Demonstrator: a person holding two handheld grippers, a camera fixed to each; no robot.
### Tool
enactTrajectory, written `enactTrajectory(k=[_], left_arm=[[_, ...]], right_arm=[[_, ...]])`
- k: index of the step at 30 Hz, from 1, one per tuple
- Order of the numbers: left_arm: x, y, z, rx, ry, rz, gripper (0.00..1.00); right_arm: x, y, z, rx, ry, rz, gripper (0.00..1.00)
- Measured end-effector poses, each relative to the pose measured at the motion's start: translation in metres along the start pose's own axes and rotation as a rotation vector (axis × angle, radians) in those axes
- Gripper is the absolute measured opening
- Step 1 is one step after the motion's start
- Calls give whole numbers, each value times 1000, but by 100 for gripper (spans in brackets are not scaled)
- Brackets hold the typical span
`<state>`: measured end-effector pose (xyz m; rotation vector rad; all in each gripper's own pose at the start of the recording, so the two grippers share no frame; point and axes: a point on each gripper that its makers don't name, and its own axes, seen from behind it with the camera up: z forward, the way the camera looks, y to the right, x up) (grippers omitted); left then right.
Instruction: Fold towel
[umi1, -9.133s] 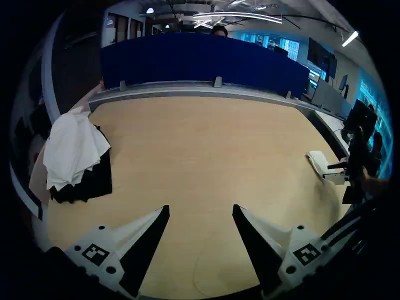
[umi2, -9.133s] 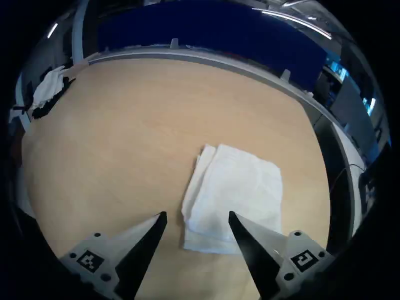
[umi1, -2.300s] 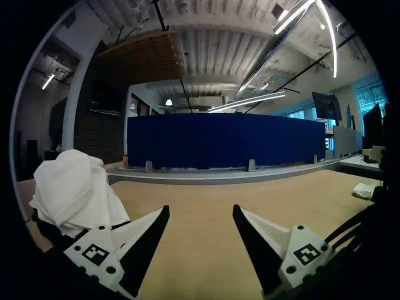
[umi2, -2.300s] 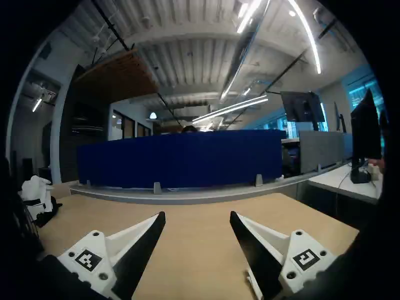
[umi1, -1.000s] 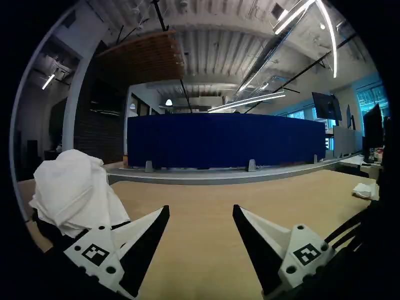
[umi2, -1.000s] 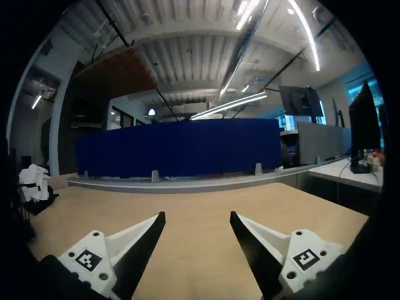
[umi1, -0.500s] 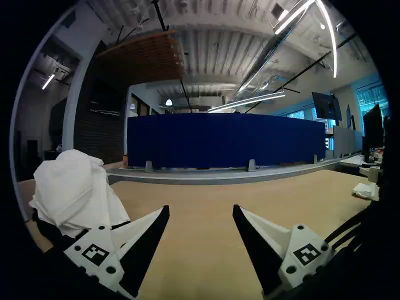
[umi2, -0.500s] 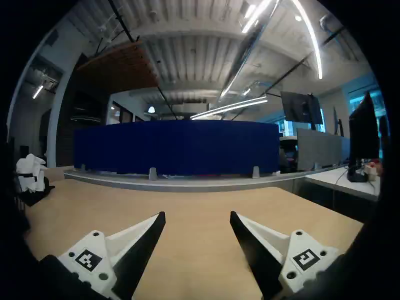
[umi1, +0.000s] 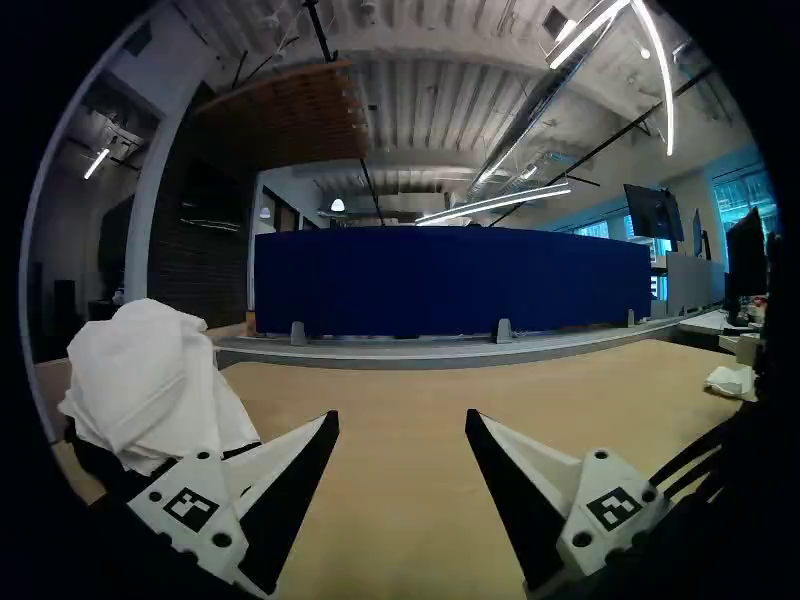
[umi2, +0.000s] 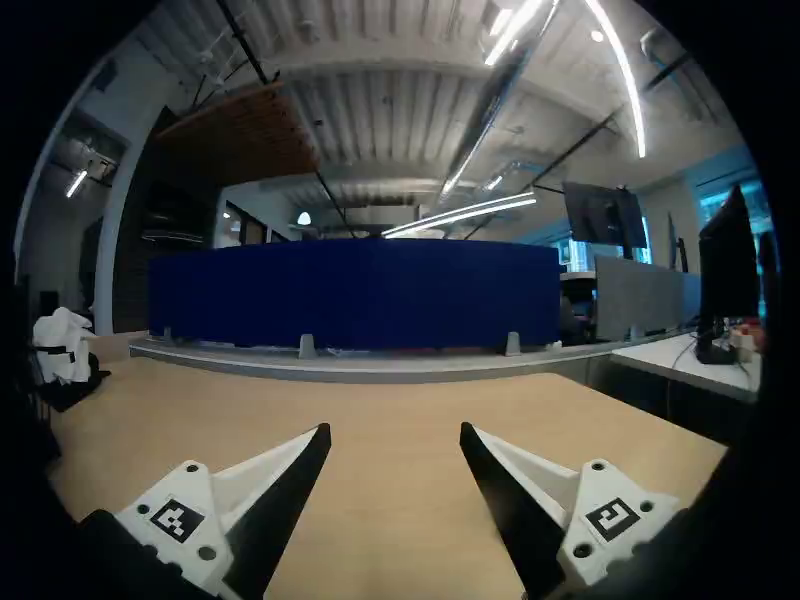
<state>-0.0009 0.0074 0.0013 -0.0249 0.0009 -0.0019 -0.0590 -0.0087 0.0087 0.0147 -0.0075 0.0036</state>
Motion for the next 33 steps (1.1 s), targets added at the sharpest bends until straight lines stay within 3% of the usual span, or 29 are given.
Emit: enactTrajectory(k=[33], left_arm=[[0,0,1,0,0,0,94]], right_arm=[[2,-1,-3,0,-1,1,100]])
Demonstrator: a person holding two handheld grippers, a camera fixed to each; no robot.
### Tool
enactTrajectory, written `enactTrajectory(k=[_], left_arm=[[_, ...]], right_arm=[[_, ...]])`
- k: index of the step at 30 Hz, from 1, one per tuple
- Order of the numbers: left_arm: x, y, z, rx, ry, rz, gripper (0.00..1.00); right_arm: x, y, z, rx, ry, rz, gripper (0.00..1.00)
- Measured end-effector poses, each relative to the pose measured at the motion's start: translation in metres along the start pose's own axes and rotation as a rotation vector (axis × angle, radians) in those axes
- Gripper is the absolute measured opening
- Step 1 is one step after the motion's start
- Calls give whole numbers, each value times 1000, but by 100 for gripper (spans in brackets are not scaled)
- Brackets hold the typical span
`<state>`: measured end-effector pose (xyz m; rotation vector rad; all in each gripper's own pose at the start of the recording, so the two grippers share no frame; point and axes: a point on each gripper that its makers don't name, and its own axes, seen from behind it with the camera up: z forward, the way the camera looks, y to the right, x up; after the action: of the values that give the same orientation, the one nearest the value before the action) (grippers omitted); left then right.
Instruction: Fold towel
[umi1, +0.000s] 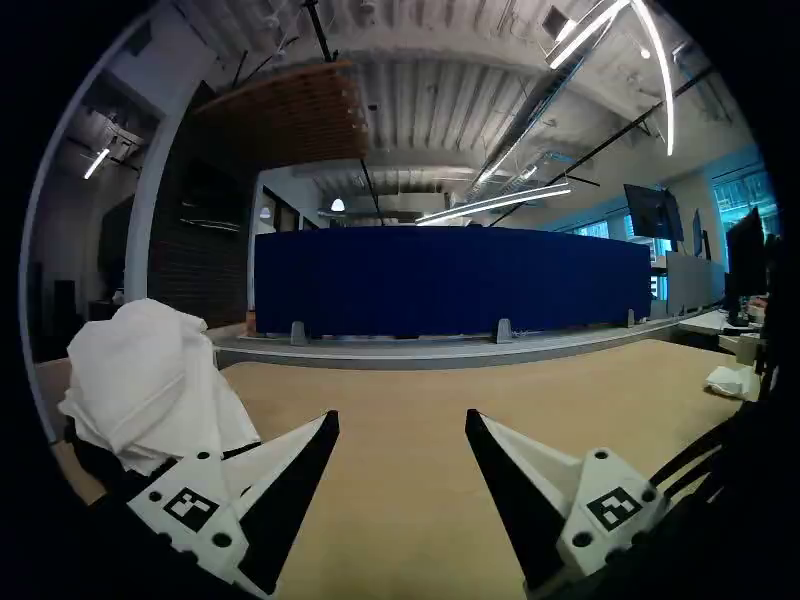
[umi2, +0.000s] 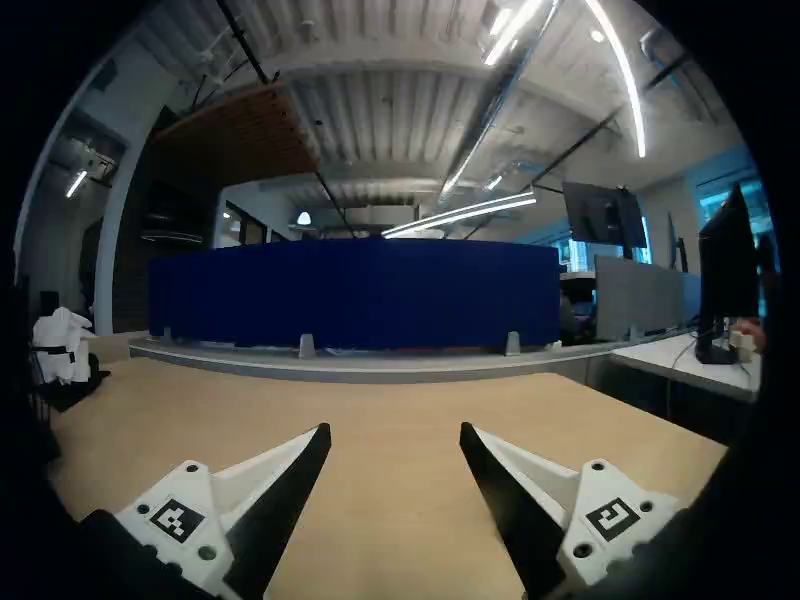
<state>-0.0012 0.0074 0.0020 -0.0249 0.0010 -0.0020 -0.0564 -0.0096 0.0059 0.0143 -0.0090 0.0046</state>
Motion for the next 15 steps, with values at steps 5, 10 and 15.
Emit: enactTrajectory(k=[5,10,15], left_arm=[[0,0,0,0,0,0,94],[0,0,0,0,0,0,94],[0,0,0,0,0,0,94]], right_arm=[[-1,0,-1,0,0,0,100],[-2,0,-2,0,1,0,100],[-2,0,-2,0,1,0,100]])
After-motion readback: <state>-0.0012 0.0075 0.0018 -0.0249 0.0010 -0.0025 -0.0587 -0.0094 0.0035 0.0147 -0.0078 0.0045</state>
